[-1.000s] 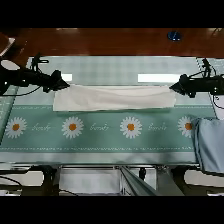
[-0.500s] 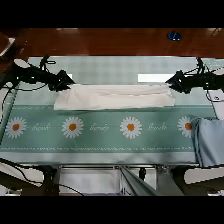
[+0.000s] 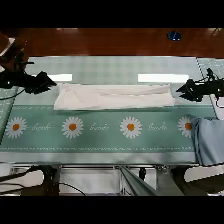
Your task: Fold the shirts.
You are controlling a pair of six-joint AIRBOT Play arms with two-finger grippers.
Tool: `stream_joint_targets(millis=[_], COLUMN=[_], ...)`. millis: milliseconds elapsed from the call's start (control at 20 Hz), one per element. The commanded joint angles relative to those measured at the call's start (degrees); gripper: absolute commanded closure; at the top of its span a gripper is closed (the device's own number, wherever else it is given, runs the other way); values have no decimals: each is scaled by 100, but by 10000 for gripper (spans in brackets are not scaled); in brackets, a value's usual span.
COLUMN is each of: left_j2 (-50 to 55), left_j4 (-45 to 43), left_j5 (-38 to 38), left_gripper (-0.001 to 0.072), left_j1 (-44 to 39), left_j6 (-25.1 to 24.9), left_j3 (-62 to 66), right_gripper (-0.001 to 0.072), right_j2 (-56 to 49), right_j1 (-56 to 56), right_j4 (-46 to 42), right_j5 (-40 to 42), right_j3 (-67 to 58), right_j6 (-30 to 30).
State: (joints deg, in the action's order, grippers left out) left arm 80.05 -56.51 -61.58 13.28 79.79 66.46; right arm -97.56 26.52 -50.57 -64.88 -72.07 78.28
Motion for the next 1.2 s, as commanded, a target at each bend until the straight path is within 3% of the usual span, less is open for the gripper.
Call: stream_joint_targets(millis=[0,200,250,350,400,450,700,950,1150], left_j2=[-1047,-1202,-1189,-1174,-1174,-1178,-1056,151,1528], left_j4=[212,214,216,214,216,238,807,813,815], left_j5=[1130,1147,1213,1296,1285,1272,1954,2240,1923], left_gripper=[199,199,199,215,417,687,688,688,688], left_j1=[-372,-1102,-1263,-1528,-1633,-1725,-2680,-3993,-4878], left_j6=[-114,-109,-109,-109,-109,-114,-472,76,498], left_j3=[-1233,-1469,-1469,-1469,-1458,-1456,-1423,-428,1008], right_gripper=[297,298,332,693,690,690,690,690,690], right_j2=[-262,-516,-525,-476,-363,-173,1755,4103,5193], right_j1=[-199,-752,-863,-960,-953,-911,-831,-861,-859], right_j4=[326,656,693,778,874,892,116,-52,-46], right_j5=[-31,-50,-44,-219,-367,-463,-1016,-898,-1108], right_j3=[76,76,76,-35,-90,-101,291,1237,1534], right_j6=[-122,-275,-278,-439,-612,-748,-966,-748,-442])
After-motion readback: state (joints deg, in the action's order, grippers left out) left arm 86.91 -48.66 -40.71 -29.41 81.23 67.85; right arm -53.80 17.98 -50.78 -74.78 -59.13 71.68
